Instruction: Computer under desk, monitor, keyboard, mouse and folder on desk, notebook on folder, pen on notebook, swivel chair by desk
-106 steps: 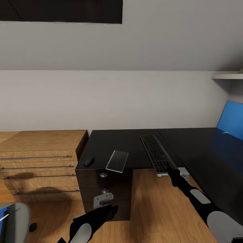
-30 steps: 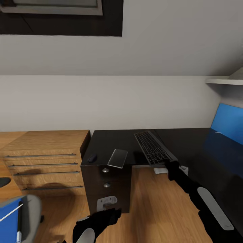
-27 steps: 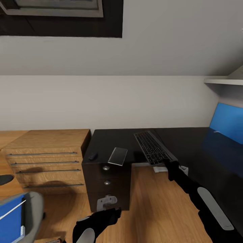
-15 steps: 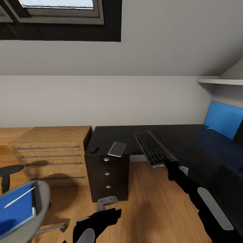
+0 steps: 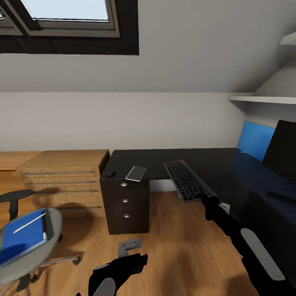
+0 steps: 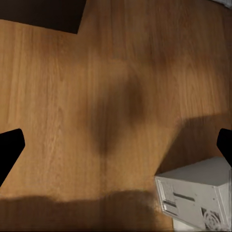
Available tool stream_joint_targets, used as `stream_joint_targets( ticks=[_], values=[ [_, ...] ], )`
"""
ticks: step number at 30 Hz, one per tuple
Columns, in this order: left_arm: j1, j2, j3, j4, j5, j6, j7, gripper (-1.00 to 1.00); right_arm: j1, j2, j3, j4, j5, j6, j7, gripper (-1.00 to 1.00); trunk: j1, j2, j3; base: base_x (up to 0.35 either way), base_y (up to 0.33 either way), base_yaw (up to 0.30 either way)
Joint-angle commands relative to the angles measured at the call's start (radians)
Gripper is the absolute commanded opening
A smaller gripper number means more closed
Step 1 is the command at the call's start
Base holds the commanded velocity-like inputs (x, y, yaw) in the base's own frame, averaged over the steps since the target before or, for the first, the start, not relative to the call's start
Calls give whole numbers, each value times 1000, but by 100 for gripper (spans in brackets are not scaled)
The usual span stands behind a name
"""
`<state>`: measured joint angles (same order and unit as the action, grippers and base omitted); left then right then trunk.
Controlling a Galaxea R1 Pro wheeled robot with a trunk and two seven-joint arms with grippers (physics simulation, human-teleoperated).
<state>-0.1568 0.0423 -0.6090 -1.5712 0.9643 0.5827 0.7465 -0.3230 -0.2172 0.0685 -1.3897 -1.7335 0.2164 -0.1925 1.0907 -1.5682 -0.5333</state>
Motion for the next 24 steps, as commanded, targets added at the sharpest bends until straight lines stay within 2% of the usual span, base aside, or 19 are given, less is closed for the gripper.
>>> stream_joint_targets(
  ticks=[1,14,24],
  values=[
    [-1,1,-2,-2,8,0,10,100,-1,-1,1,-1,-11,0,-2,-100,-1,-1,-1,-296,-202,0],
    [-1,1,-1,-1,8,0,10,100,-1,-1,1,-2,-11,-3,-2,-100,-1,-1,-1,-327,-72,0],
    [-1,1,-1,-2,8,0,11,100,-1,0,0,21,-11,-2,0,-100,-1,-1,-1,-312,-175,0]
  ],
)
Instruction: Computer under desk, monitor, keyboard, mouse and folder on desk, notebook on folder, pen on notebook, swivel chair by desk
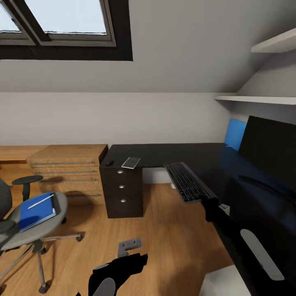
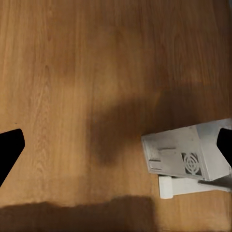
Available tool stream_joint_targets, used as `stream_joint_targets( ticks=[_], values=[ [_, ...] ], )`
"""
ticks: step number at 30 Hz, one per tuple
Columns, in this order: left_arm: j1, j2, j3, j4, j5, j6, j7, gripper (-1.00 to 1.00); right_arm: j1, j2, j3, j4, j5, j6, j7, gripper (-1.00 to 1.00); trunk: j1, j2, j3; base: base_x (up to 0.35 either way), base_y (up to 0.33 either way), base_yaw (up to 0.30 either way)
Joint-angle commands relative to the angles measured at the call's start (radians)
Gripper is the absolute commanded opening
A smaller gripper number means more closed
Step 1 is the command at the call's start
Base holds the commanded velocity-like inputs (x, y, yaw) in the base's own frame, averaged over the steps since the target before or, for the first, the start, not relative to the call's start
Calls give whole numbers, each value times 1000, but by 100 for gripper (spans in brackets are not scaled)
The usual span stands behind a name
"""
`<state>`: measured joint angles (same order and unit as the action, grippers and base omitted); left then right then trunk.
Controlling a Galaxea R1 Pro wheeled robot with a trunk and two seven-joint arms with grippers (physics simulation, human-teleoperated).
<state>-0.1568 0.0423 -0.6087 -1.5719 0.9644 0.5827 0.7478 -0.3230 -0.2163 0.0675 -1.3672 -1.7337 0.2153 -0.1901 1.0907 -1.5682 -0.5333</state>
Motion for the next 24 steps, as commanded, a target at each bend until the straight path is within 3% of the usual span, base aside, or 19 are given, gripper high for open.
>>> stream_joint_targets(
  ticks=[1,15,24],
  values=[
    [-1,1,-2,-2,8,0,10,100,-1,-1,1,-1,-11,-1,-2,-100,-1,-1,-1,-291,-204,0],
    [-1,1,-2,-2,8,0,9,100,-1,2,-3,0,-12,-1,-2,-100,-1,-1,-1,-286,-210,0],
    [-1,1,-3,-2,8,-1,8,100,-1,2,-29,2,-11,-1,-2,-100,-1,-1,-1,-224,-269,0]
  ],
)
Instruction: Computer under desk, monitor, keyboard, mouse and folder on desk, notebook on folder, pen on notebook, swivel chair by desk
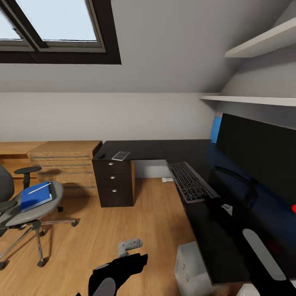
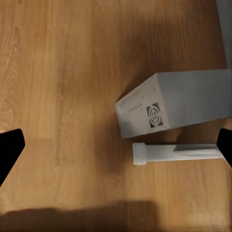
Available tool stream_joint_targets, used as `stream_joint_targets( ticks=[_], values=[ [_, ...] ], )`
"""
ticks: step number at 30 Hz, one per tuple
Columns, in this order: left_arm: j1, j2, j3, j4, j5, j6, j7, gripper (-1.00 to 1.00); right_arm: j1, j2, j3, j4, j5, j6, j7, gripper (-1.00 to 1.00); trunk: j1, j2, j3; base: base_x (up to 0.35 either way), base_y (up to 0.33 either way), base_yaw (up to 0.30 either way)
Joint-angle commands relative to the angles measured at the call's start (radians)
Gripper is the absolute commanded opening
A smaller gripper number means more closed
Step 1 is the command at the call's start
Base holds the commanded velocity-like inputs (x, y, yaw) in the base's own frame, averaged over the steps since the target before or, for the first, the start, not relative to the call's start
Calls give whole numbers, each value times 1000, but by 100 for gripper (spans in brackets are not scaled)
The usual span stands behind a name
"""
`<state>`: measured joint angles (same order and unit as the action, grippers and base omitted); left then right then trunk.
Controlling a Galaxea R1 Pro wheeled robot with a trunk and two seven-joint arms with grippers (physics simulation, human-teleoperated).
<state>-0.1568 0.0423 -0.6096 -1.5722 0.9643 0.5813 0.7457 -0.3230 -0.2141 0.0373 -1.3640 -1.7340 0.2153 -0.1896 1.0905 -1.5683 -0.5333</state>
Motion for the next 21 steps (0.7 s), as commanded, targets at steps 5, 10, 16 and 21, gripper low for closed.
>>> stream_joint_targets(
  ticks=[5,10,16,21],
  values=[
    [-1,2,0,-2,8,0,9,100,-1,-1,-11,21,-10,-1,-2,-100,0,-1,-1,-151,-311,0],
    [-1,2,1,-2,8,0,10,100,-1,1,-13,41,-11,-2,-1,-100,0,-1,-1,-92,-309,0],
    [-1,2,16,-2,9,2,9,100,-1,14,-14,92,-13,-1,94,-100,0,-1,-1,-12,-62,0],
    [-1,2,22,-2,9,2,8,100,-1,15,-13,98,-12,-1,97,-100,0,-1,-1,0,0,0]
  ],
)
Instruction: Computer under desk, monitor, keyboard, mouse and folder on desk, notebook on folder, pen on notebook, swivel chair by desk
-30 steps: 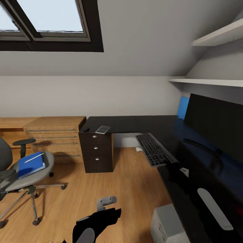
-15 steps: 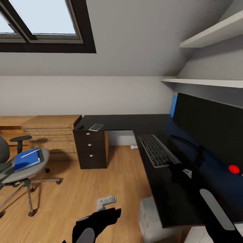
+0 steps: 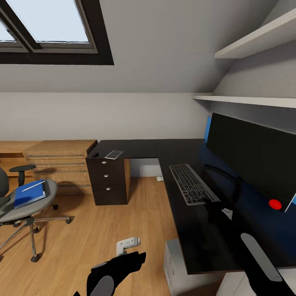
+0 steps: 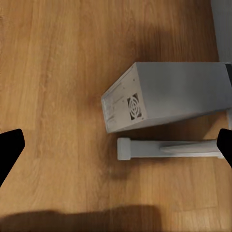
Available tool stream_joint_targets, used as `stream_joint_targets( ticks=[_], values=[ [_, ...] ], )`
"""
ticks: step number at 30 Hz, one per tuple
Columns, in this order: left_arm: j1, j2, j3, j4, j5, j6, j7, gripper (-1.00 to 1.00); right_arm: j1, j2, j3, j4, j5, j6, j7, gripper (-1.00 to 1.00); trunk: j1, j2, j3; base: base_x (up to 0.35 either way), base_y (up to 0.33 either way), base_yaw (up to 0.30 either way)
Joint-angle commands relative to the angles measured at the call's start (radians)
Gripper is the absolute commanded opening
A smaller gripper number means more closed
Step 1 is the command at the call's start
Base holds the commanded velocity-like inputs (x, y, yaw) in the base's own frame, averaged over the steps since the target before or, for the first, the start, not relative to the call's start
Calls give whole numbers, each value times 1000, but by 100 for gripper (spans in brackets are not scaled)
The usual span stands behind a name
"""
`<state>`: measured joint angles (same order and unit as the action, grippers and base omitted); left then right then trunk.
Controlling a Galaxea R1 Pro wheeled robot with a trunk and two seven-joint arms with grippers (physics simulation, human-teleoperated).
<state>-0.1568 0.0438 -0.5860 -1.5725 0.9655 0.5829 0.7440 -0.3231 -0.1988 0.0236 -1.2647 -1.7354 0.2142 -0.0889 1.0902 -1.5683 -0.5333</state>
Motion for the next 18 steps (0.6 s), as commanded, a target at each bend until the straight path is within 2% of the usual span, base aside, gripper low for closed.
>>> stream_joint_targets(
  ticks=[1,14,15,18],
  values=[
    [-1,1,-2,-1,8,0,9,100,-1,-1,1,-1,-10,0,-3,-100,0,-1,-1,0,0,0],
    [-1,1,-1,-1,7,0,11,100,-2,-1,7,74,-6,-9,-2,-100,0,-1,-1,60,0,0],
    [-1,1,-1,-1,8,0,11,100,-2,-1,7,77,-5,-49,-2,-100,0,-1,-1,0,0,0],
    [-1,1,-1,-1,8,0,11,100,-2,0,7,79,-4,-91,-2,-100,0,-1,-1,0,0,0]
  ],
)
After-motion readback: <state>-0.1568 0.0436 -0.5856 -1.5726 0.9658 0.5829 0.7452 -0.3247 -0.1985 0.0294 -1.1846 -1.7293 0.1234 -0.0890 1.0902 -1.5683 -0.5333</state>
